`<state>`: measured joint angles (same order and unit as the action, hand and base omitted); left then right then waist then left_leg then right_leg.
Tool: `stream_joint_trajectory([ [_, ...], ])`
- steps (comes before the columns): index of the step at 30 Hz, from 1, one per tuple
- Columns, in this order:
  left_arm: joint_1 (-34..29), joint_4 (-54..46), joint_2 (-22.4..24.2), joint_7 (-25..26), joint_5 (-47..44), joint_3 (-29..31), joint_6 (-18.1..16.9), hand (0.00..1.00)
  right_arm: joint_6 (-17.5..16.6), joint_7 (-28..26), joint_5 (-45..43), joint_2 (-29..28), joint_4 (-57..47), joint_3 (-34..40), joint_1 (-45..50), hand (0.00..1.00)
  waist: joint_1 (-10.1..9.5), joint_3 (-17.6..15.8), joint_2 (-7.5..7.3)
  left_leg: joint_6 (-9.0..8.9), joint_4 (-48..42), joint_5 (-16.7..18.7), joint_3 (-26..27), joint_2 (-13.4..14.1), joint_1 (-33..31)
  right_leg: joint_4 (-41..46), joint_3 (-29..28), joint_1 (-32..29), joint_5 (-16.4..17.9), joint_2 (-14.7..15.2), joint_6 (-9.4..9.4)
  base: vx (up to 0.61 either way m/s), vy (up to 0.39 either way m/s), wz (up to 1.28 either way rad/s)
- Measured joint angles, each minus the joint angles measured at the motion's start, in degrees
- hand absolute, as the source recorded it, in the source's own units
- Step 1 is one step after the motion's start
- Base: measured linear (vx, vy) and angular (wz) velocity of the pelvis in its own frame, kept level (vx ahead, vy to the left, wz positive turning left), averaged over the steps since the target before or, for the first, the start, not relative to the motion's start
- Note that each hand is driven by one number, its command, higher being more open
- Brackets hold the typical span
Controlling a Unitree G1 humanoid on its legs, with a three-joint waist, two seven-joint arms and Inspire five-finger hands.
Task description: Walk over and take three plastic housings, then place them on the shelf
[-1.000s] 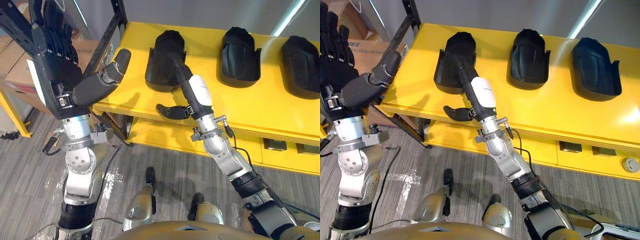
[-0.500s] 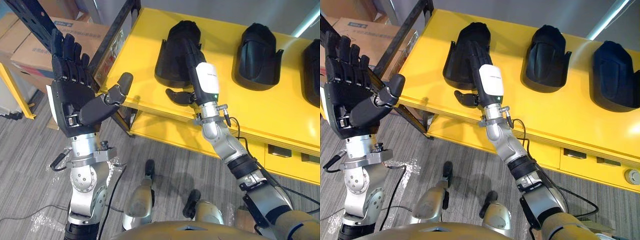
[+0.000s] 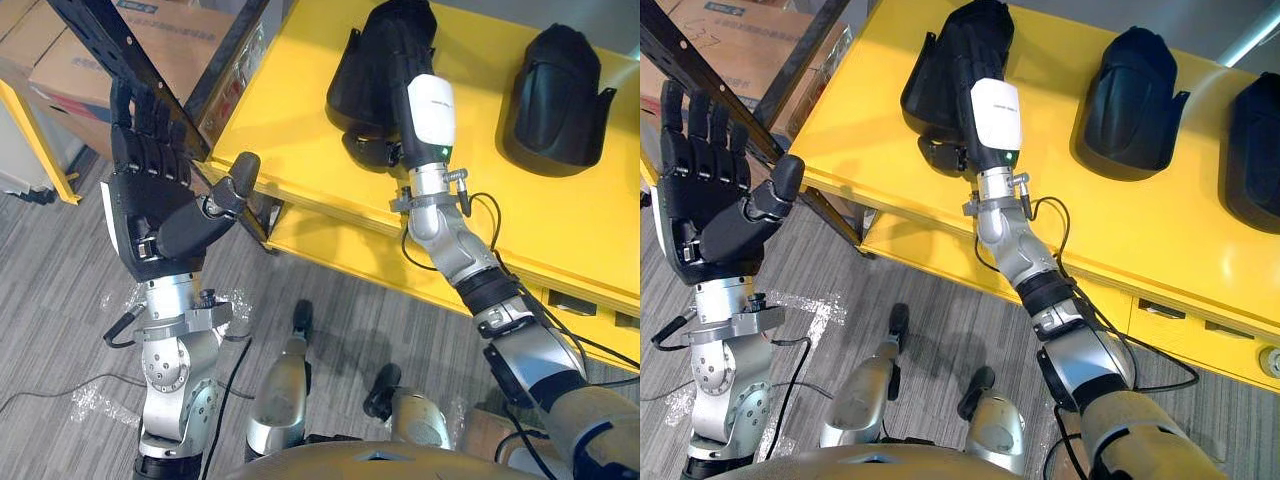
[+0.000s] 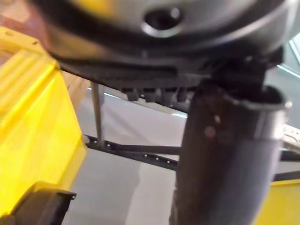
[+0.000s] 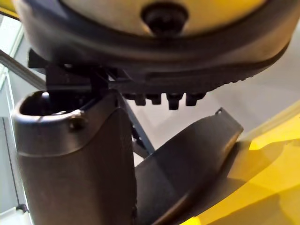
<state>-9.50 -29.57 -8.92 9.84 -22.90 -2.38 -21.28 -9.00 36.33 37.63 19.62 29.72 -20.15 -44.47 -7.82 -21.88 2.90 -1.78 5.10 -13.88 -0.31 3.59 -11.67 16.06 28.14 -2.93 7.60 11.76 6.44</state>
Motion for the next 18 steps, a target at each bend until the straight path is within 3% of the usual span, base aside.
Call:
stream_joint_trajectory([
  [18, 0.06, 0.00, -0.02, -0.06, -1.95, -1.73, 0.40, 1.00, -0.27, 0.79, -0.16, 0.07, 4.07, -0.85, -3.18, 1.00, 0.03, -0.22, 0.18, 0.05, 0.01, -0.06, 0.11, -0.03, 0.22, 0.92, 0.08, -0.02, 0.64, 0.30, -0.35, 0.02, -0.069, 0.01],
])
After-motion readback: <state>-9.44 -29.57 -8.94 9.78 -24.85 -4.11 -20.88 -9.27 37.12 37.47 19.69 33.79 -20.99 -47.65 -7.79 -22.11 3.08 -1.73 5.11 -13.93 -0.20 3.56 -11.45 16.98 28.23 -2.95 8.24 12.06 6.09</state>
